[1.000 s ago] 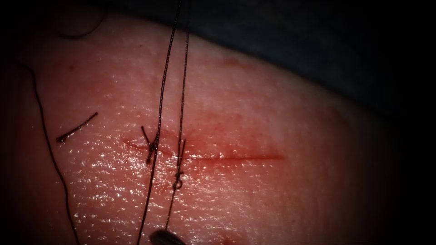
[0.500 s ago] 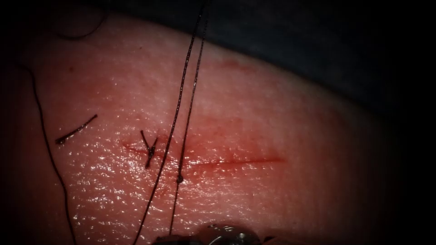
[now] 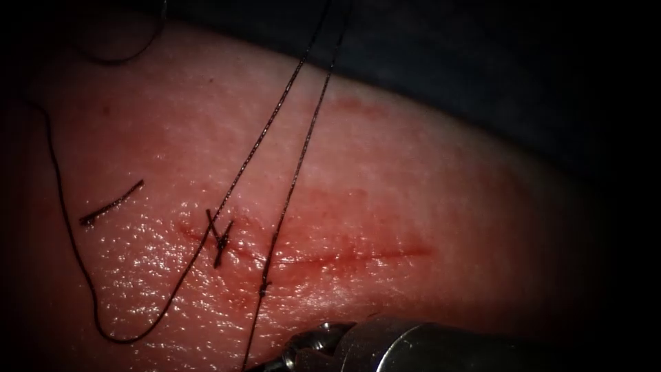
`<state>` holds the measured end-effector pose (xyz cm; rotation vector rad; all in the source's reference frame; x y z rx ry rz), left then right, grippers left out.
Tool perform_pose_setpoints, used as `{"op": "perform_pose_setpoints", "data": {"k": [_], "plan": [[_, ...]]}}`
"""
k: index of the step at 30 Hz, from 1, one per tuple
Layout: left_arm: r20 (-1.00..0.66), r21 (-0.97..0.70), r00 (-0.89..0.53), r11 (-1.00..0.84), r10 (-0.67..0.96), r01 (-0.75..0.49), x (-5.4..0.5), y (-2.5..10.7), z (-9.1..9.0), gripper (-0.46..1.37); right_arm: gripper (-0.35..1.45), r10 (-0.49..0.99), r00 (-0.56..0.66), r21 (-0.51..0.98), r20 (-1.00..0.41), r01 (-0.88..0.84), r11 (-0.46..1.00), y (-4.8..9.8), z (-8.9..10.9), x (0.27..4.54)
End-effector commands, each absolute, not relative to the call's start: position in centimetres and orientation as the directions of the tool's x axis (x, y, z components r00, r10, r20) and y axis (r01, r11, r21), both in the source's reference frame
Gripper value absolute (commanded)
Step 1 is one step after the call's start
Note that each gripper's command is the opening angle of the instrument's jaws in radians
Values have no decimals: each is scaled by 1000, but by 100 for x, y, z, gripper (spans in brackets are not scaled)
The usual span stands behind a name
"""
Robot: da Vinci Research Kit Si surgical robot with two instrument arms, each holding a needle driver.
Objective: Wound Closure
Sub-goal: Tension the knot by pulling up with the left tool and down with the right tool.
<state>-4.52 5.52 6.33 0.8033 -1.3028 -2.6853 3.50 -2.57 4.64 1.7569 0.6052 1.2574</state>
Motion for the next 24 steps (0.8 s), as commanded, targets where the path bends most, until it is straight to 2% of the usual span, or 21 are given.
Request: {"op": "perform_pose_setpoints", "data": {"k": [1,13,17,24], "plan": [[-428,741,-868,-648,-251,-178,-456,555,635,-35,-35,784,358,855,507,-94,-510,-259,468,350],[-394,726,-903,-661,-172,-191,-505,620,673,-35,-35,811,239,843,535,-89,-530,-270,479,339],[-439,725,-887,-640,-145,-254,-504,618,672,-35,-35,817,218,844,534,-89,-529,-271,481,337],[-471,698,-869,-668,-154,-260,-503,617,671,-35,-35,813,179,832,554,-90,-547,-261,480,336]]}}
